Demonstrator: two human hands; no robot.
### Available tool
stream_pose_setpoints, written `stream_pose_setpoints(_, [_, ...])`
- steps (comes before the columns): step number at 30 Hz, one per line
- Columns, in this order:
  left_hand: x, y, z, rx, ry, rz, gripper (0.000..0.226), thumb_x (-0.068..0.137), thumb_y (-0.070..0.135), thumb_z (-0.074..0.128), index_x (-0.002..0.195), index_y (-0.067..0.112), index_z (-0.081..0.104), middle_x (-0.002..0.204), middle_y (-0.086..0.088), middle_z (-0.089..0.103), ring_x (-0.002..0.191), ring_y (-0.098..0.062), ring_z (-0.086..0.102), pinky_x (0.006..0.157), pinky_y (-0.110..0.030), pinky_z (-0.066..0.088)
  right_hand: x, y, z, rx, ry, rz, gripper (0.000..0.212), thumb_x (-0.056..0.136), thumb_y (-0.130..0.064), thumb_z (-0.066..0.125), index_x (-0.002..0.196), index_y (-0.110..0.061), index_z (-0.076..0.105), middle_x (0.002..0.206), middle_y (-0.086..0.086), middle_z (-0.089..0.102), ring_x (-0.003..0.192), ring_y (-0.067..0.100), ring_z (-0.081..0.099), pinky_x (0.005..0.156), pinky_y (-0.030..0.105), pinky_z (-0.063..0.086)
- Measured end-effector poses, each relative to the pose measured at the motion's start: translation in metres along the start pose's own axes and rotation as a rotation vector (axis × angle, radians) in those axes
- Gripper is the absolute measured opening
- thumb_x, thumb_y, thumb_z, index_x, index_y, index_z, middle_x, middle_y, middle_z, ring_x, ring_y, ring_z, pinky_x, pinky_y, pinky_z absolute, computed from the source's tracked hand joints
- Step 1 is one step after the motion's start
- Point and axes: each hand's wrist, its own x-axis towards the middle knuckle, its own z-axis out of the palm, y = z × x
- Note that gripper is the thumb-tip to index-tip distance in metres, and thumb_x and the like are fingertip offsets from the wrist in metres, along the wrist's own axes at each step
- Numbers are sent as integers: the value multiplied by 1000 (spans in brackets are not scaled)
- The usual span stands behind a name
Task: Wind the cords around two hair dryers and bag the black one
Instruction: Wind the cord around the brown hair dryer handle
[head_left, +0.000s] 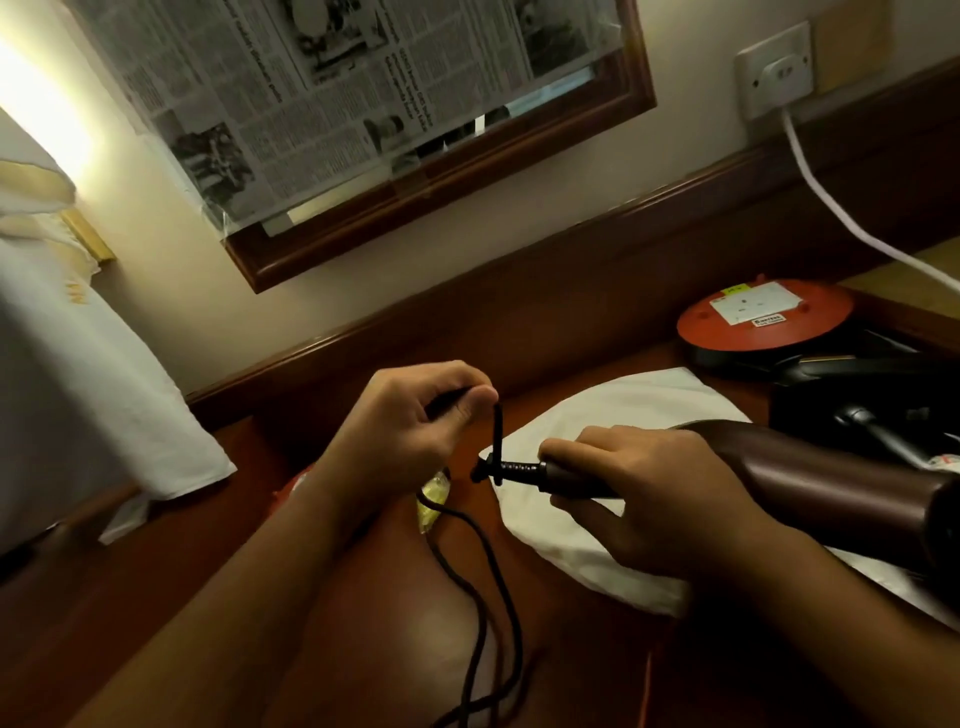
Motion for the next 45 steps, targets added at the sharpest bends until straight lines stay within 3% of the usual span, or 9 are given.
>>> stream_pose_setpoints(4, [13,-35,15,-206,-47,-230,13,97,17,64,91,18,76,84,1,73,81,-15,69,75,-36,57,-2,0,-7,71,108,-60,39,92,-50,58,126,-31,59,95,-13,66,75,13,61,54,34,48])
stream_pose_setpoints(9, [-12,-27,64,-433,-135,-326,37,105,20,51,80,34,75,59,-4,52,52,-22,42,50,-41,39,-4,5,-12,95,299,37,38,92,-48,62,124,-28,63,101,-13,68,81,15,65,58,37,49])
stream_pose_setpoints(12, [-21,-4,85,-412,-237,-322,26,107,35,43,112,43,68,66,-15,45,56,-23,42,52,-46,46,-2,8,-11,101,304,146,42,91,-50,62,128,-28,61,101,-13,67,84,11,64,61,32,51])
stream_pose_setpoints(16, [-33,12,75,-67,-282,-249,39,107,39,42,145,46,42,67,14,60,55,-8,47,53,-27,41,-2,14,-8,1,239,250,45,89,-49,62,130,-30,57,98,-11,67,82,13,64,60,29,54])
stream_pose_setpoints(20, [-26,27,43,367,-331,8,51,99,58,26,127,32,59,101,9,71,86,-9,65,76,-35,56,3,8,2,-87,141,232,43,87,-45,63,127,-32,58,92,-11,68,75,15,64,51,28,48])
stream_pose_setpoints(26, [17,15,8,670,-239,385,16,93,39,65,94,27,76,80,12,69,55,-6,60,39,-26,48,8,4,11,-139,44,214,31,83,-39,67,113,-36,61,79,-8,63,63,17,57,47,21,17])
stream_pose_setpoints(32, [39,-20,-10,606,-251,373,17,92,40,62,96,31,77,91,13,70,77,-7,65,48,-32,54,4,22,7,-164,32,262,31,83,-34,68,113,-37,60,83,-7,65,69,18,57,53,26,23])
stream_pose_setpoints(38, [39,3,21,480,-417,442,26,93,41,56,97,28,78,87,13,68,69,-2,64,49,-28,54,6,19,21,-193,19,275,27,76,-30,75,100,-34,64,72,-5,60,57,18,50,53,25,23])
stream_pose_setpoints(45, [68,-32,23,455,-244,313,8,90,19,73,90,27,76,90,13,68,82,-6,64,61,-39,56,6,17,15,-159,-4,164,36,79,-34,71,115,-34,63,84,-5,68,62,19,60,51,23,33])
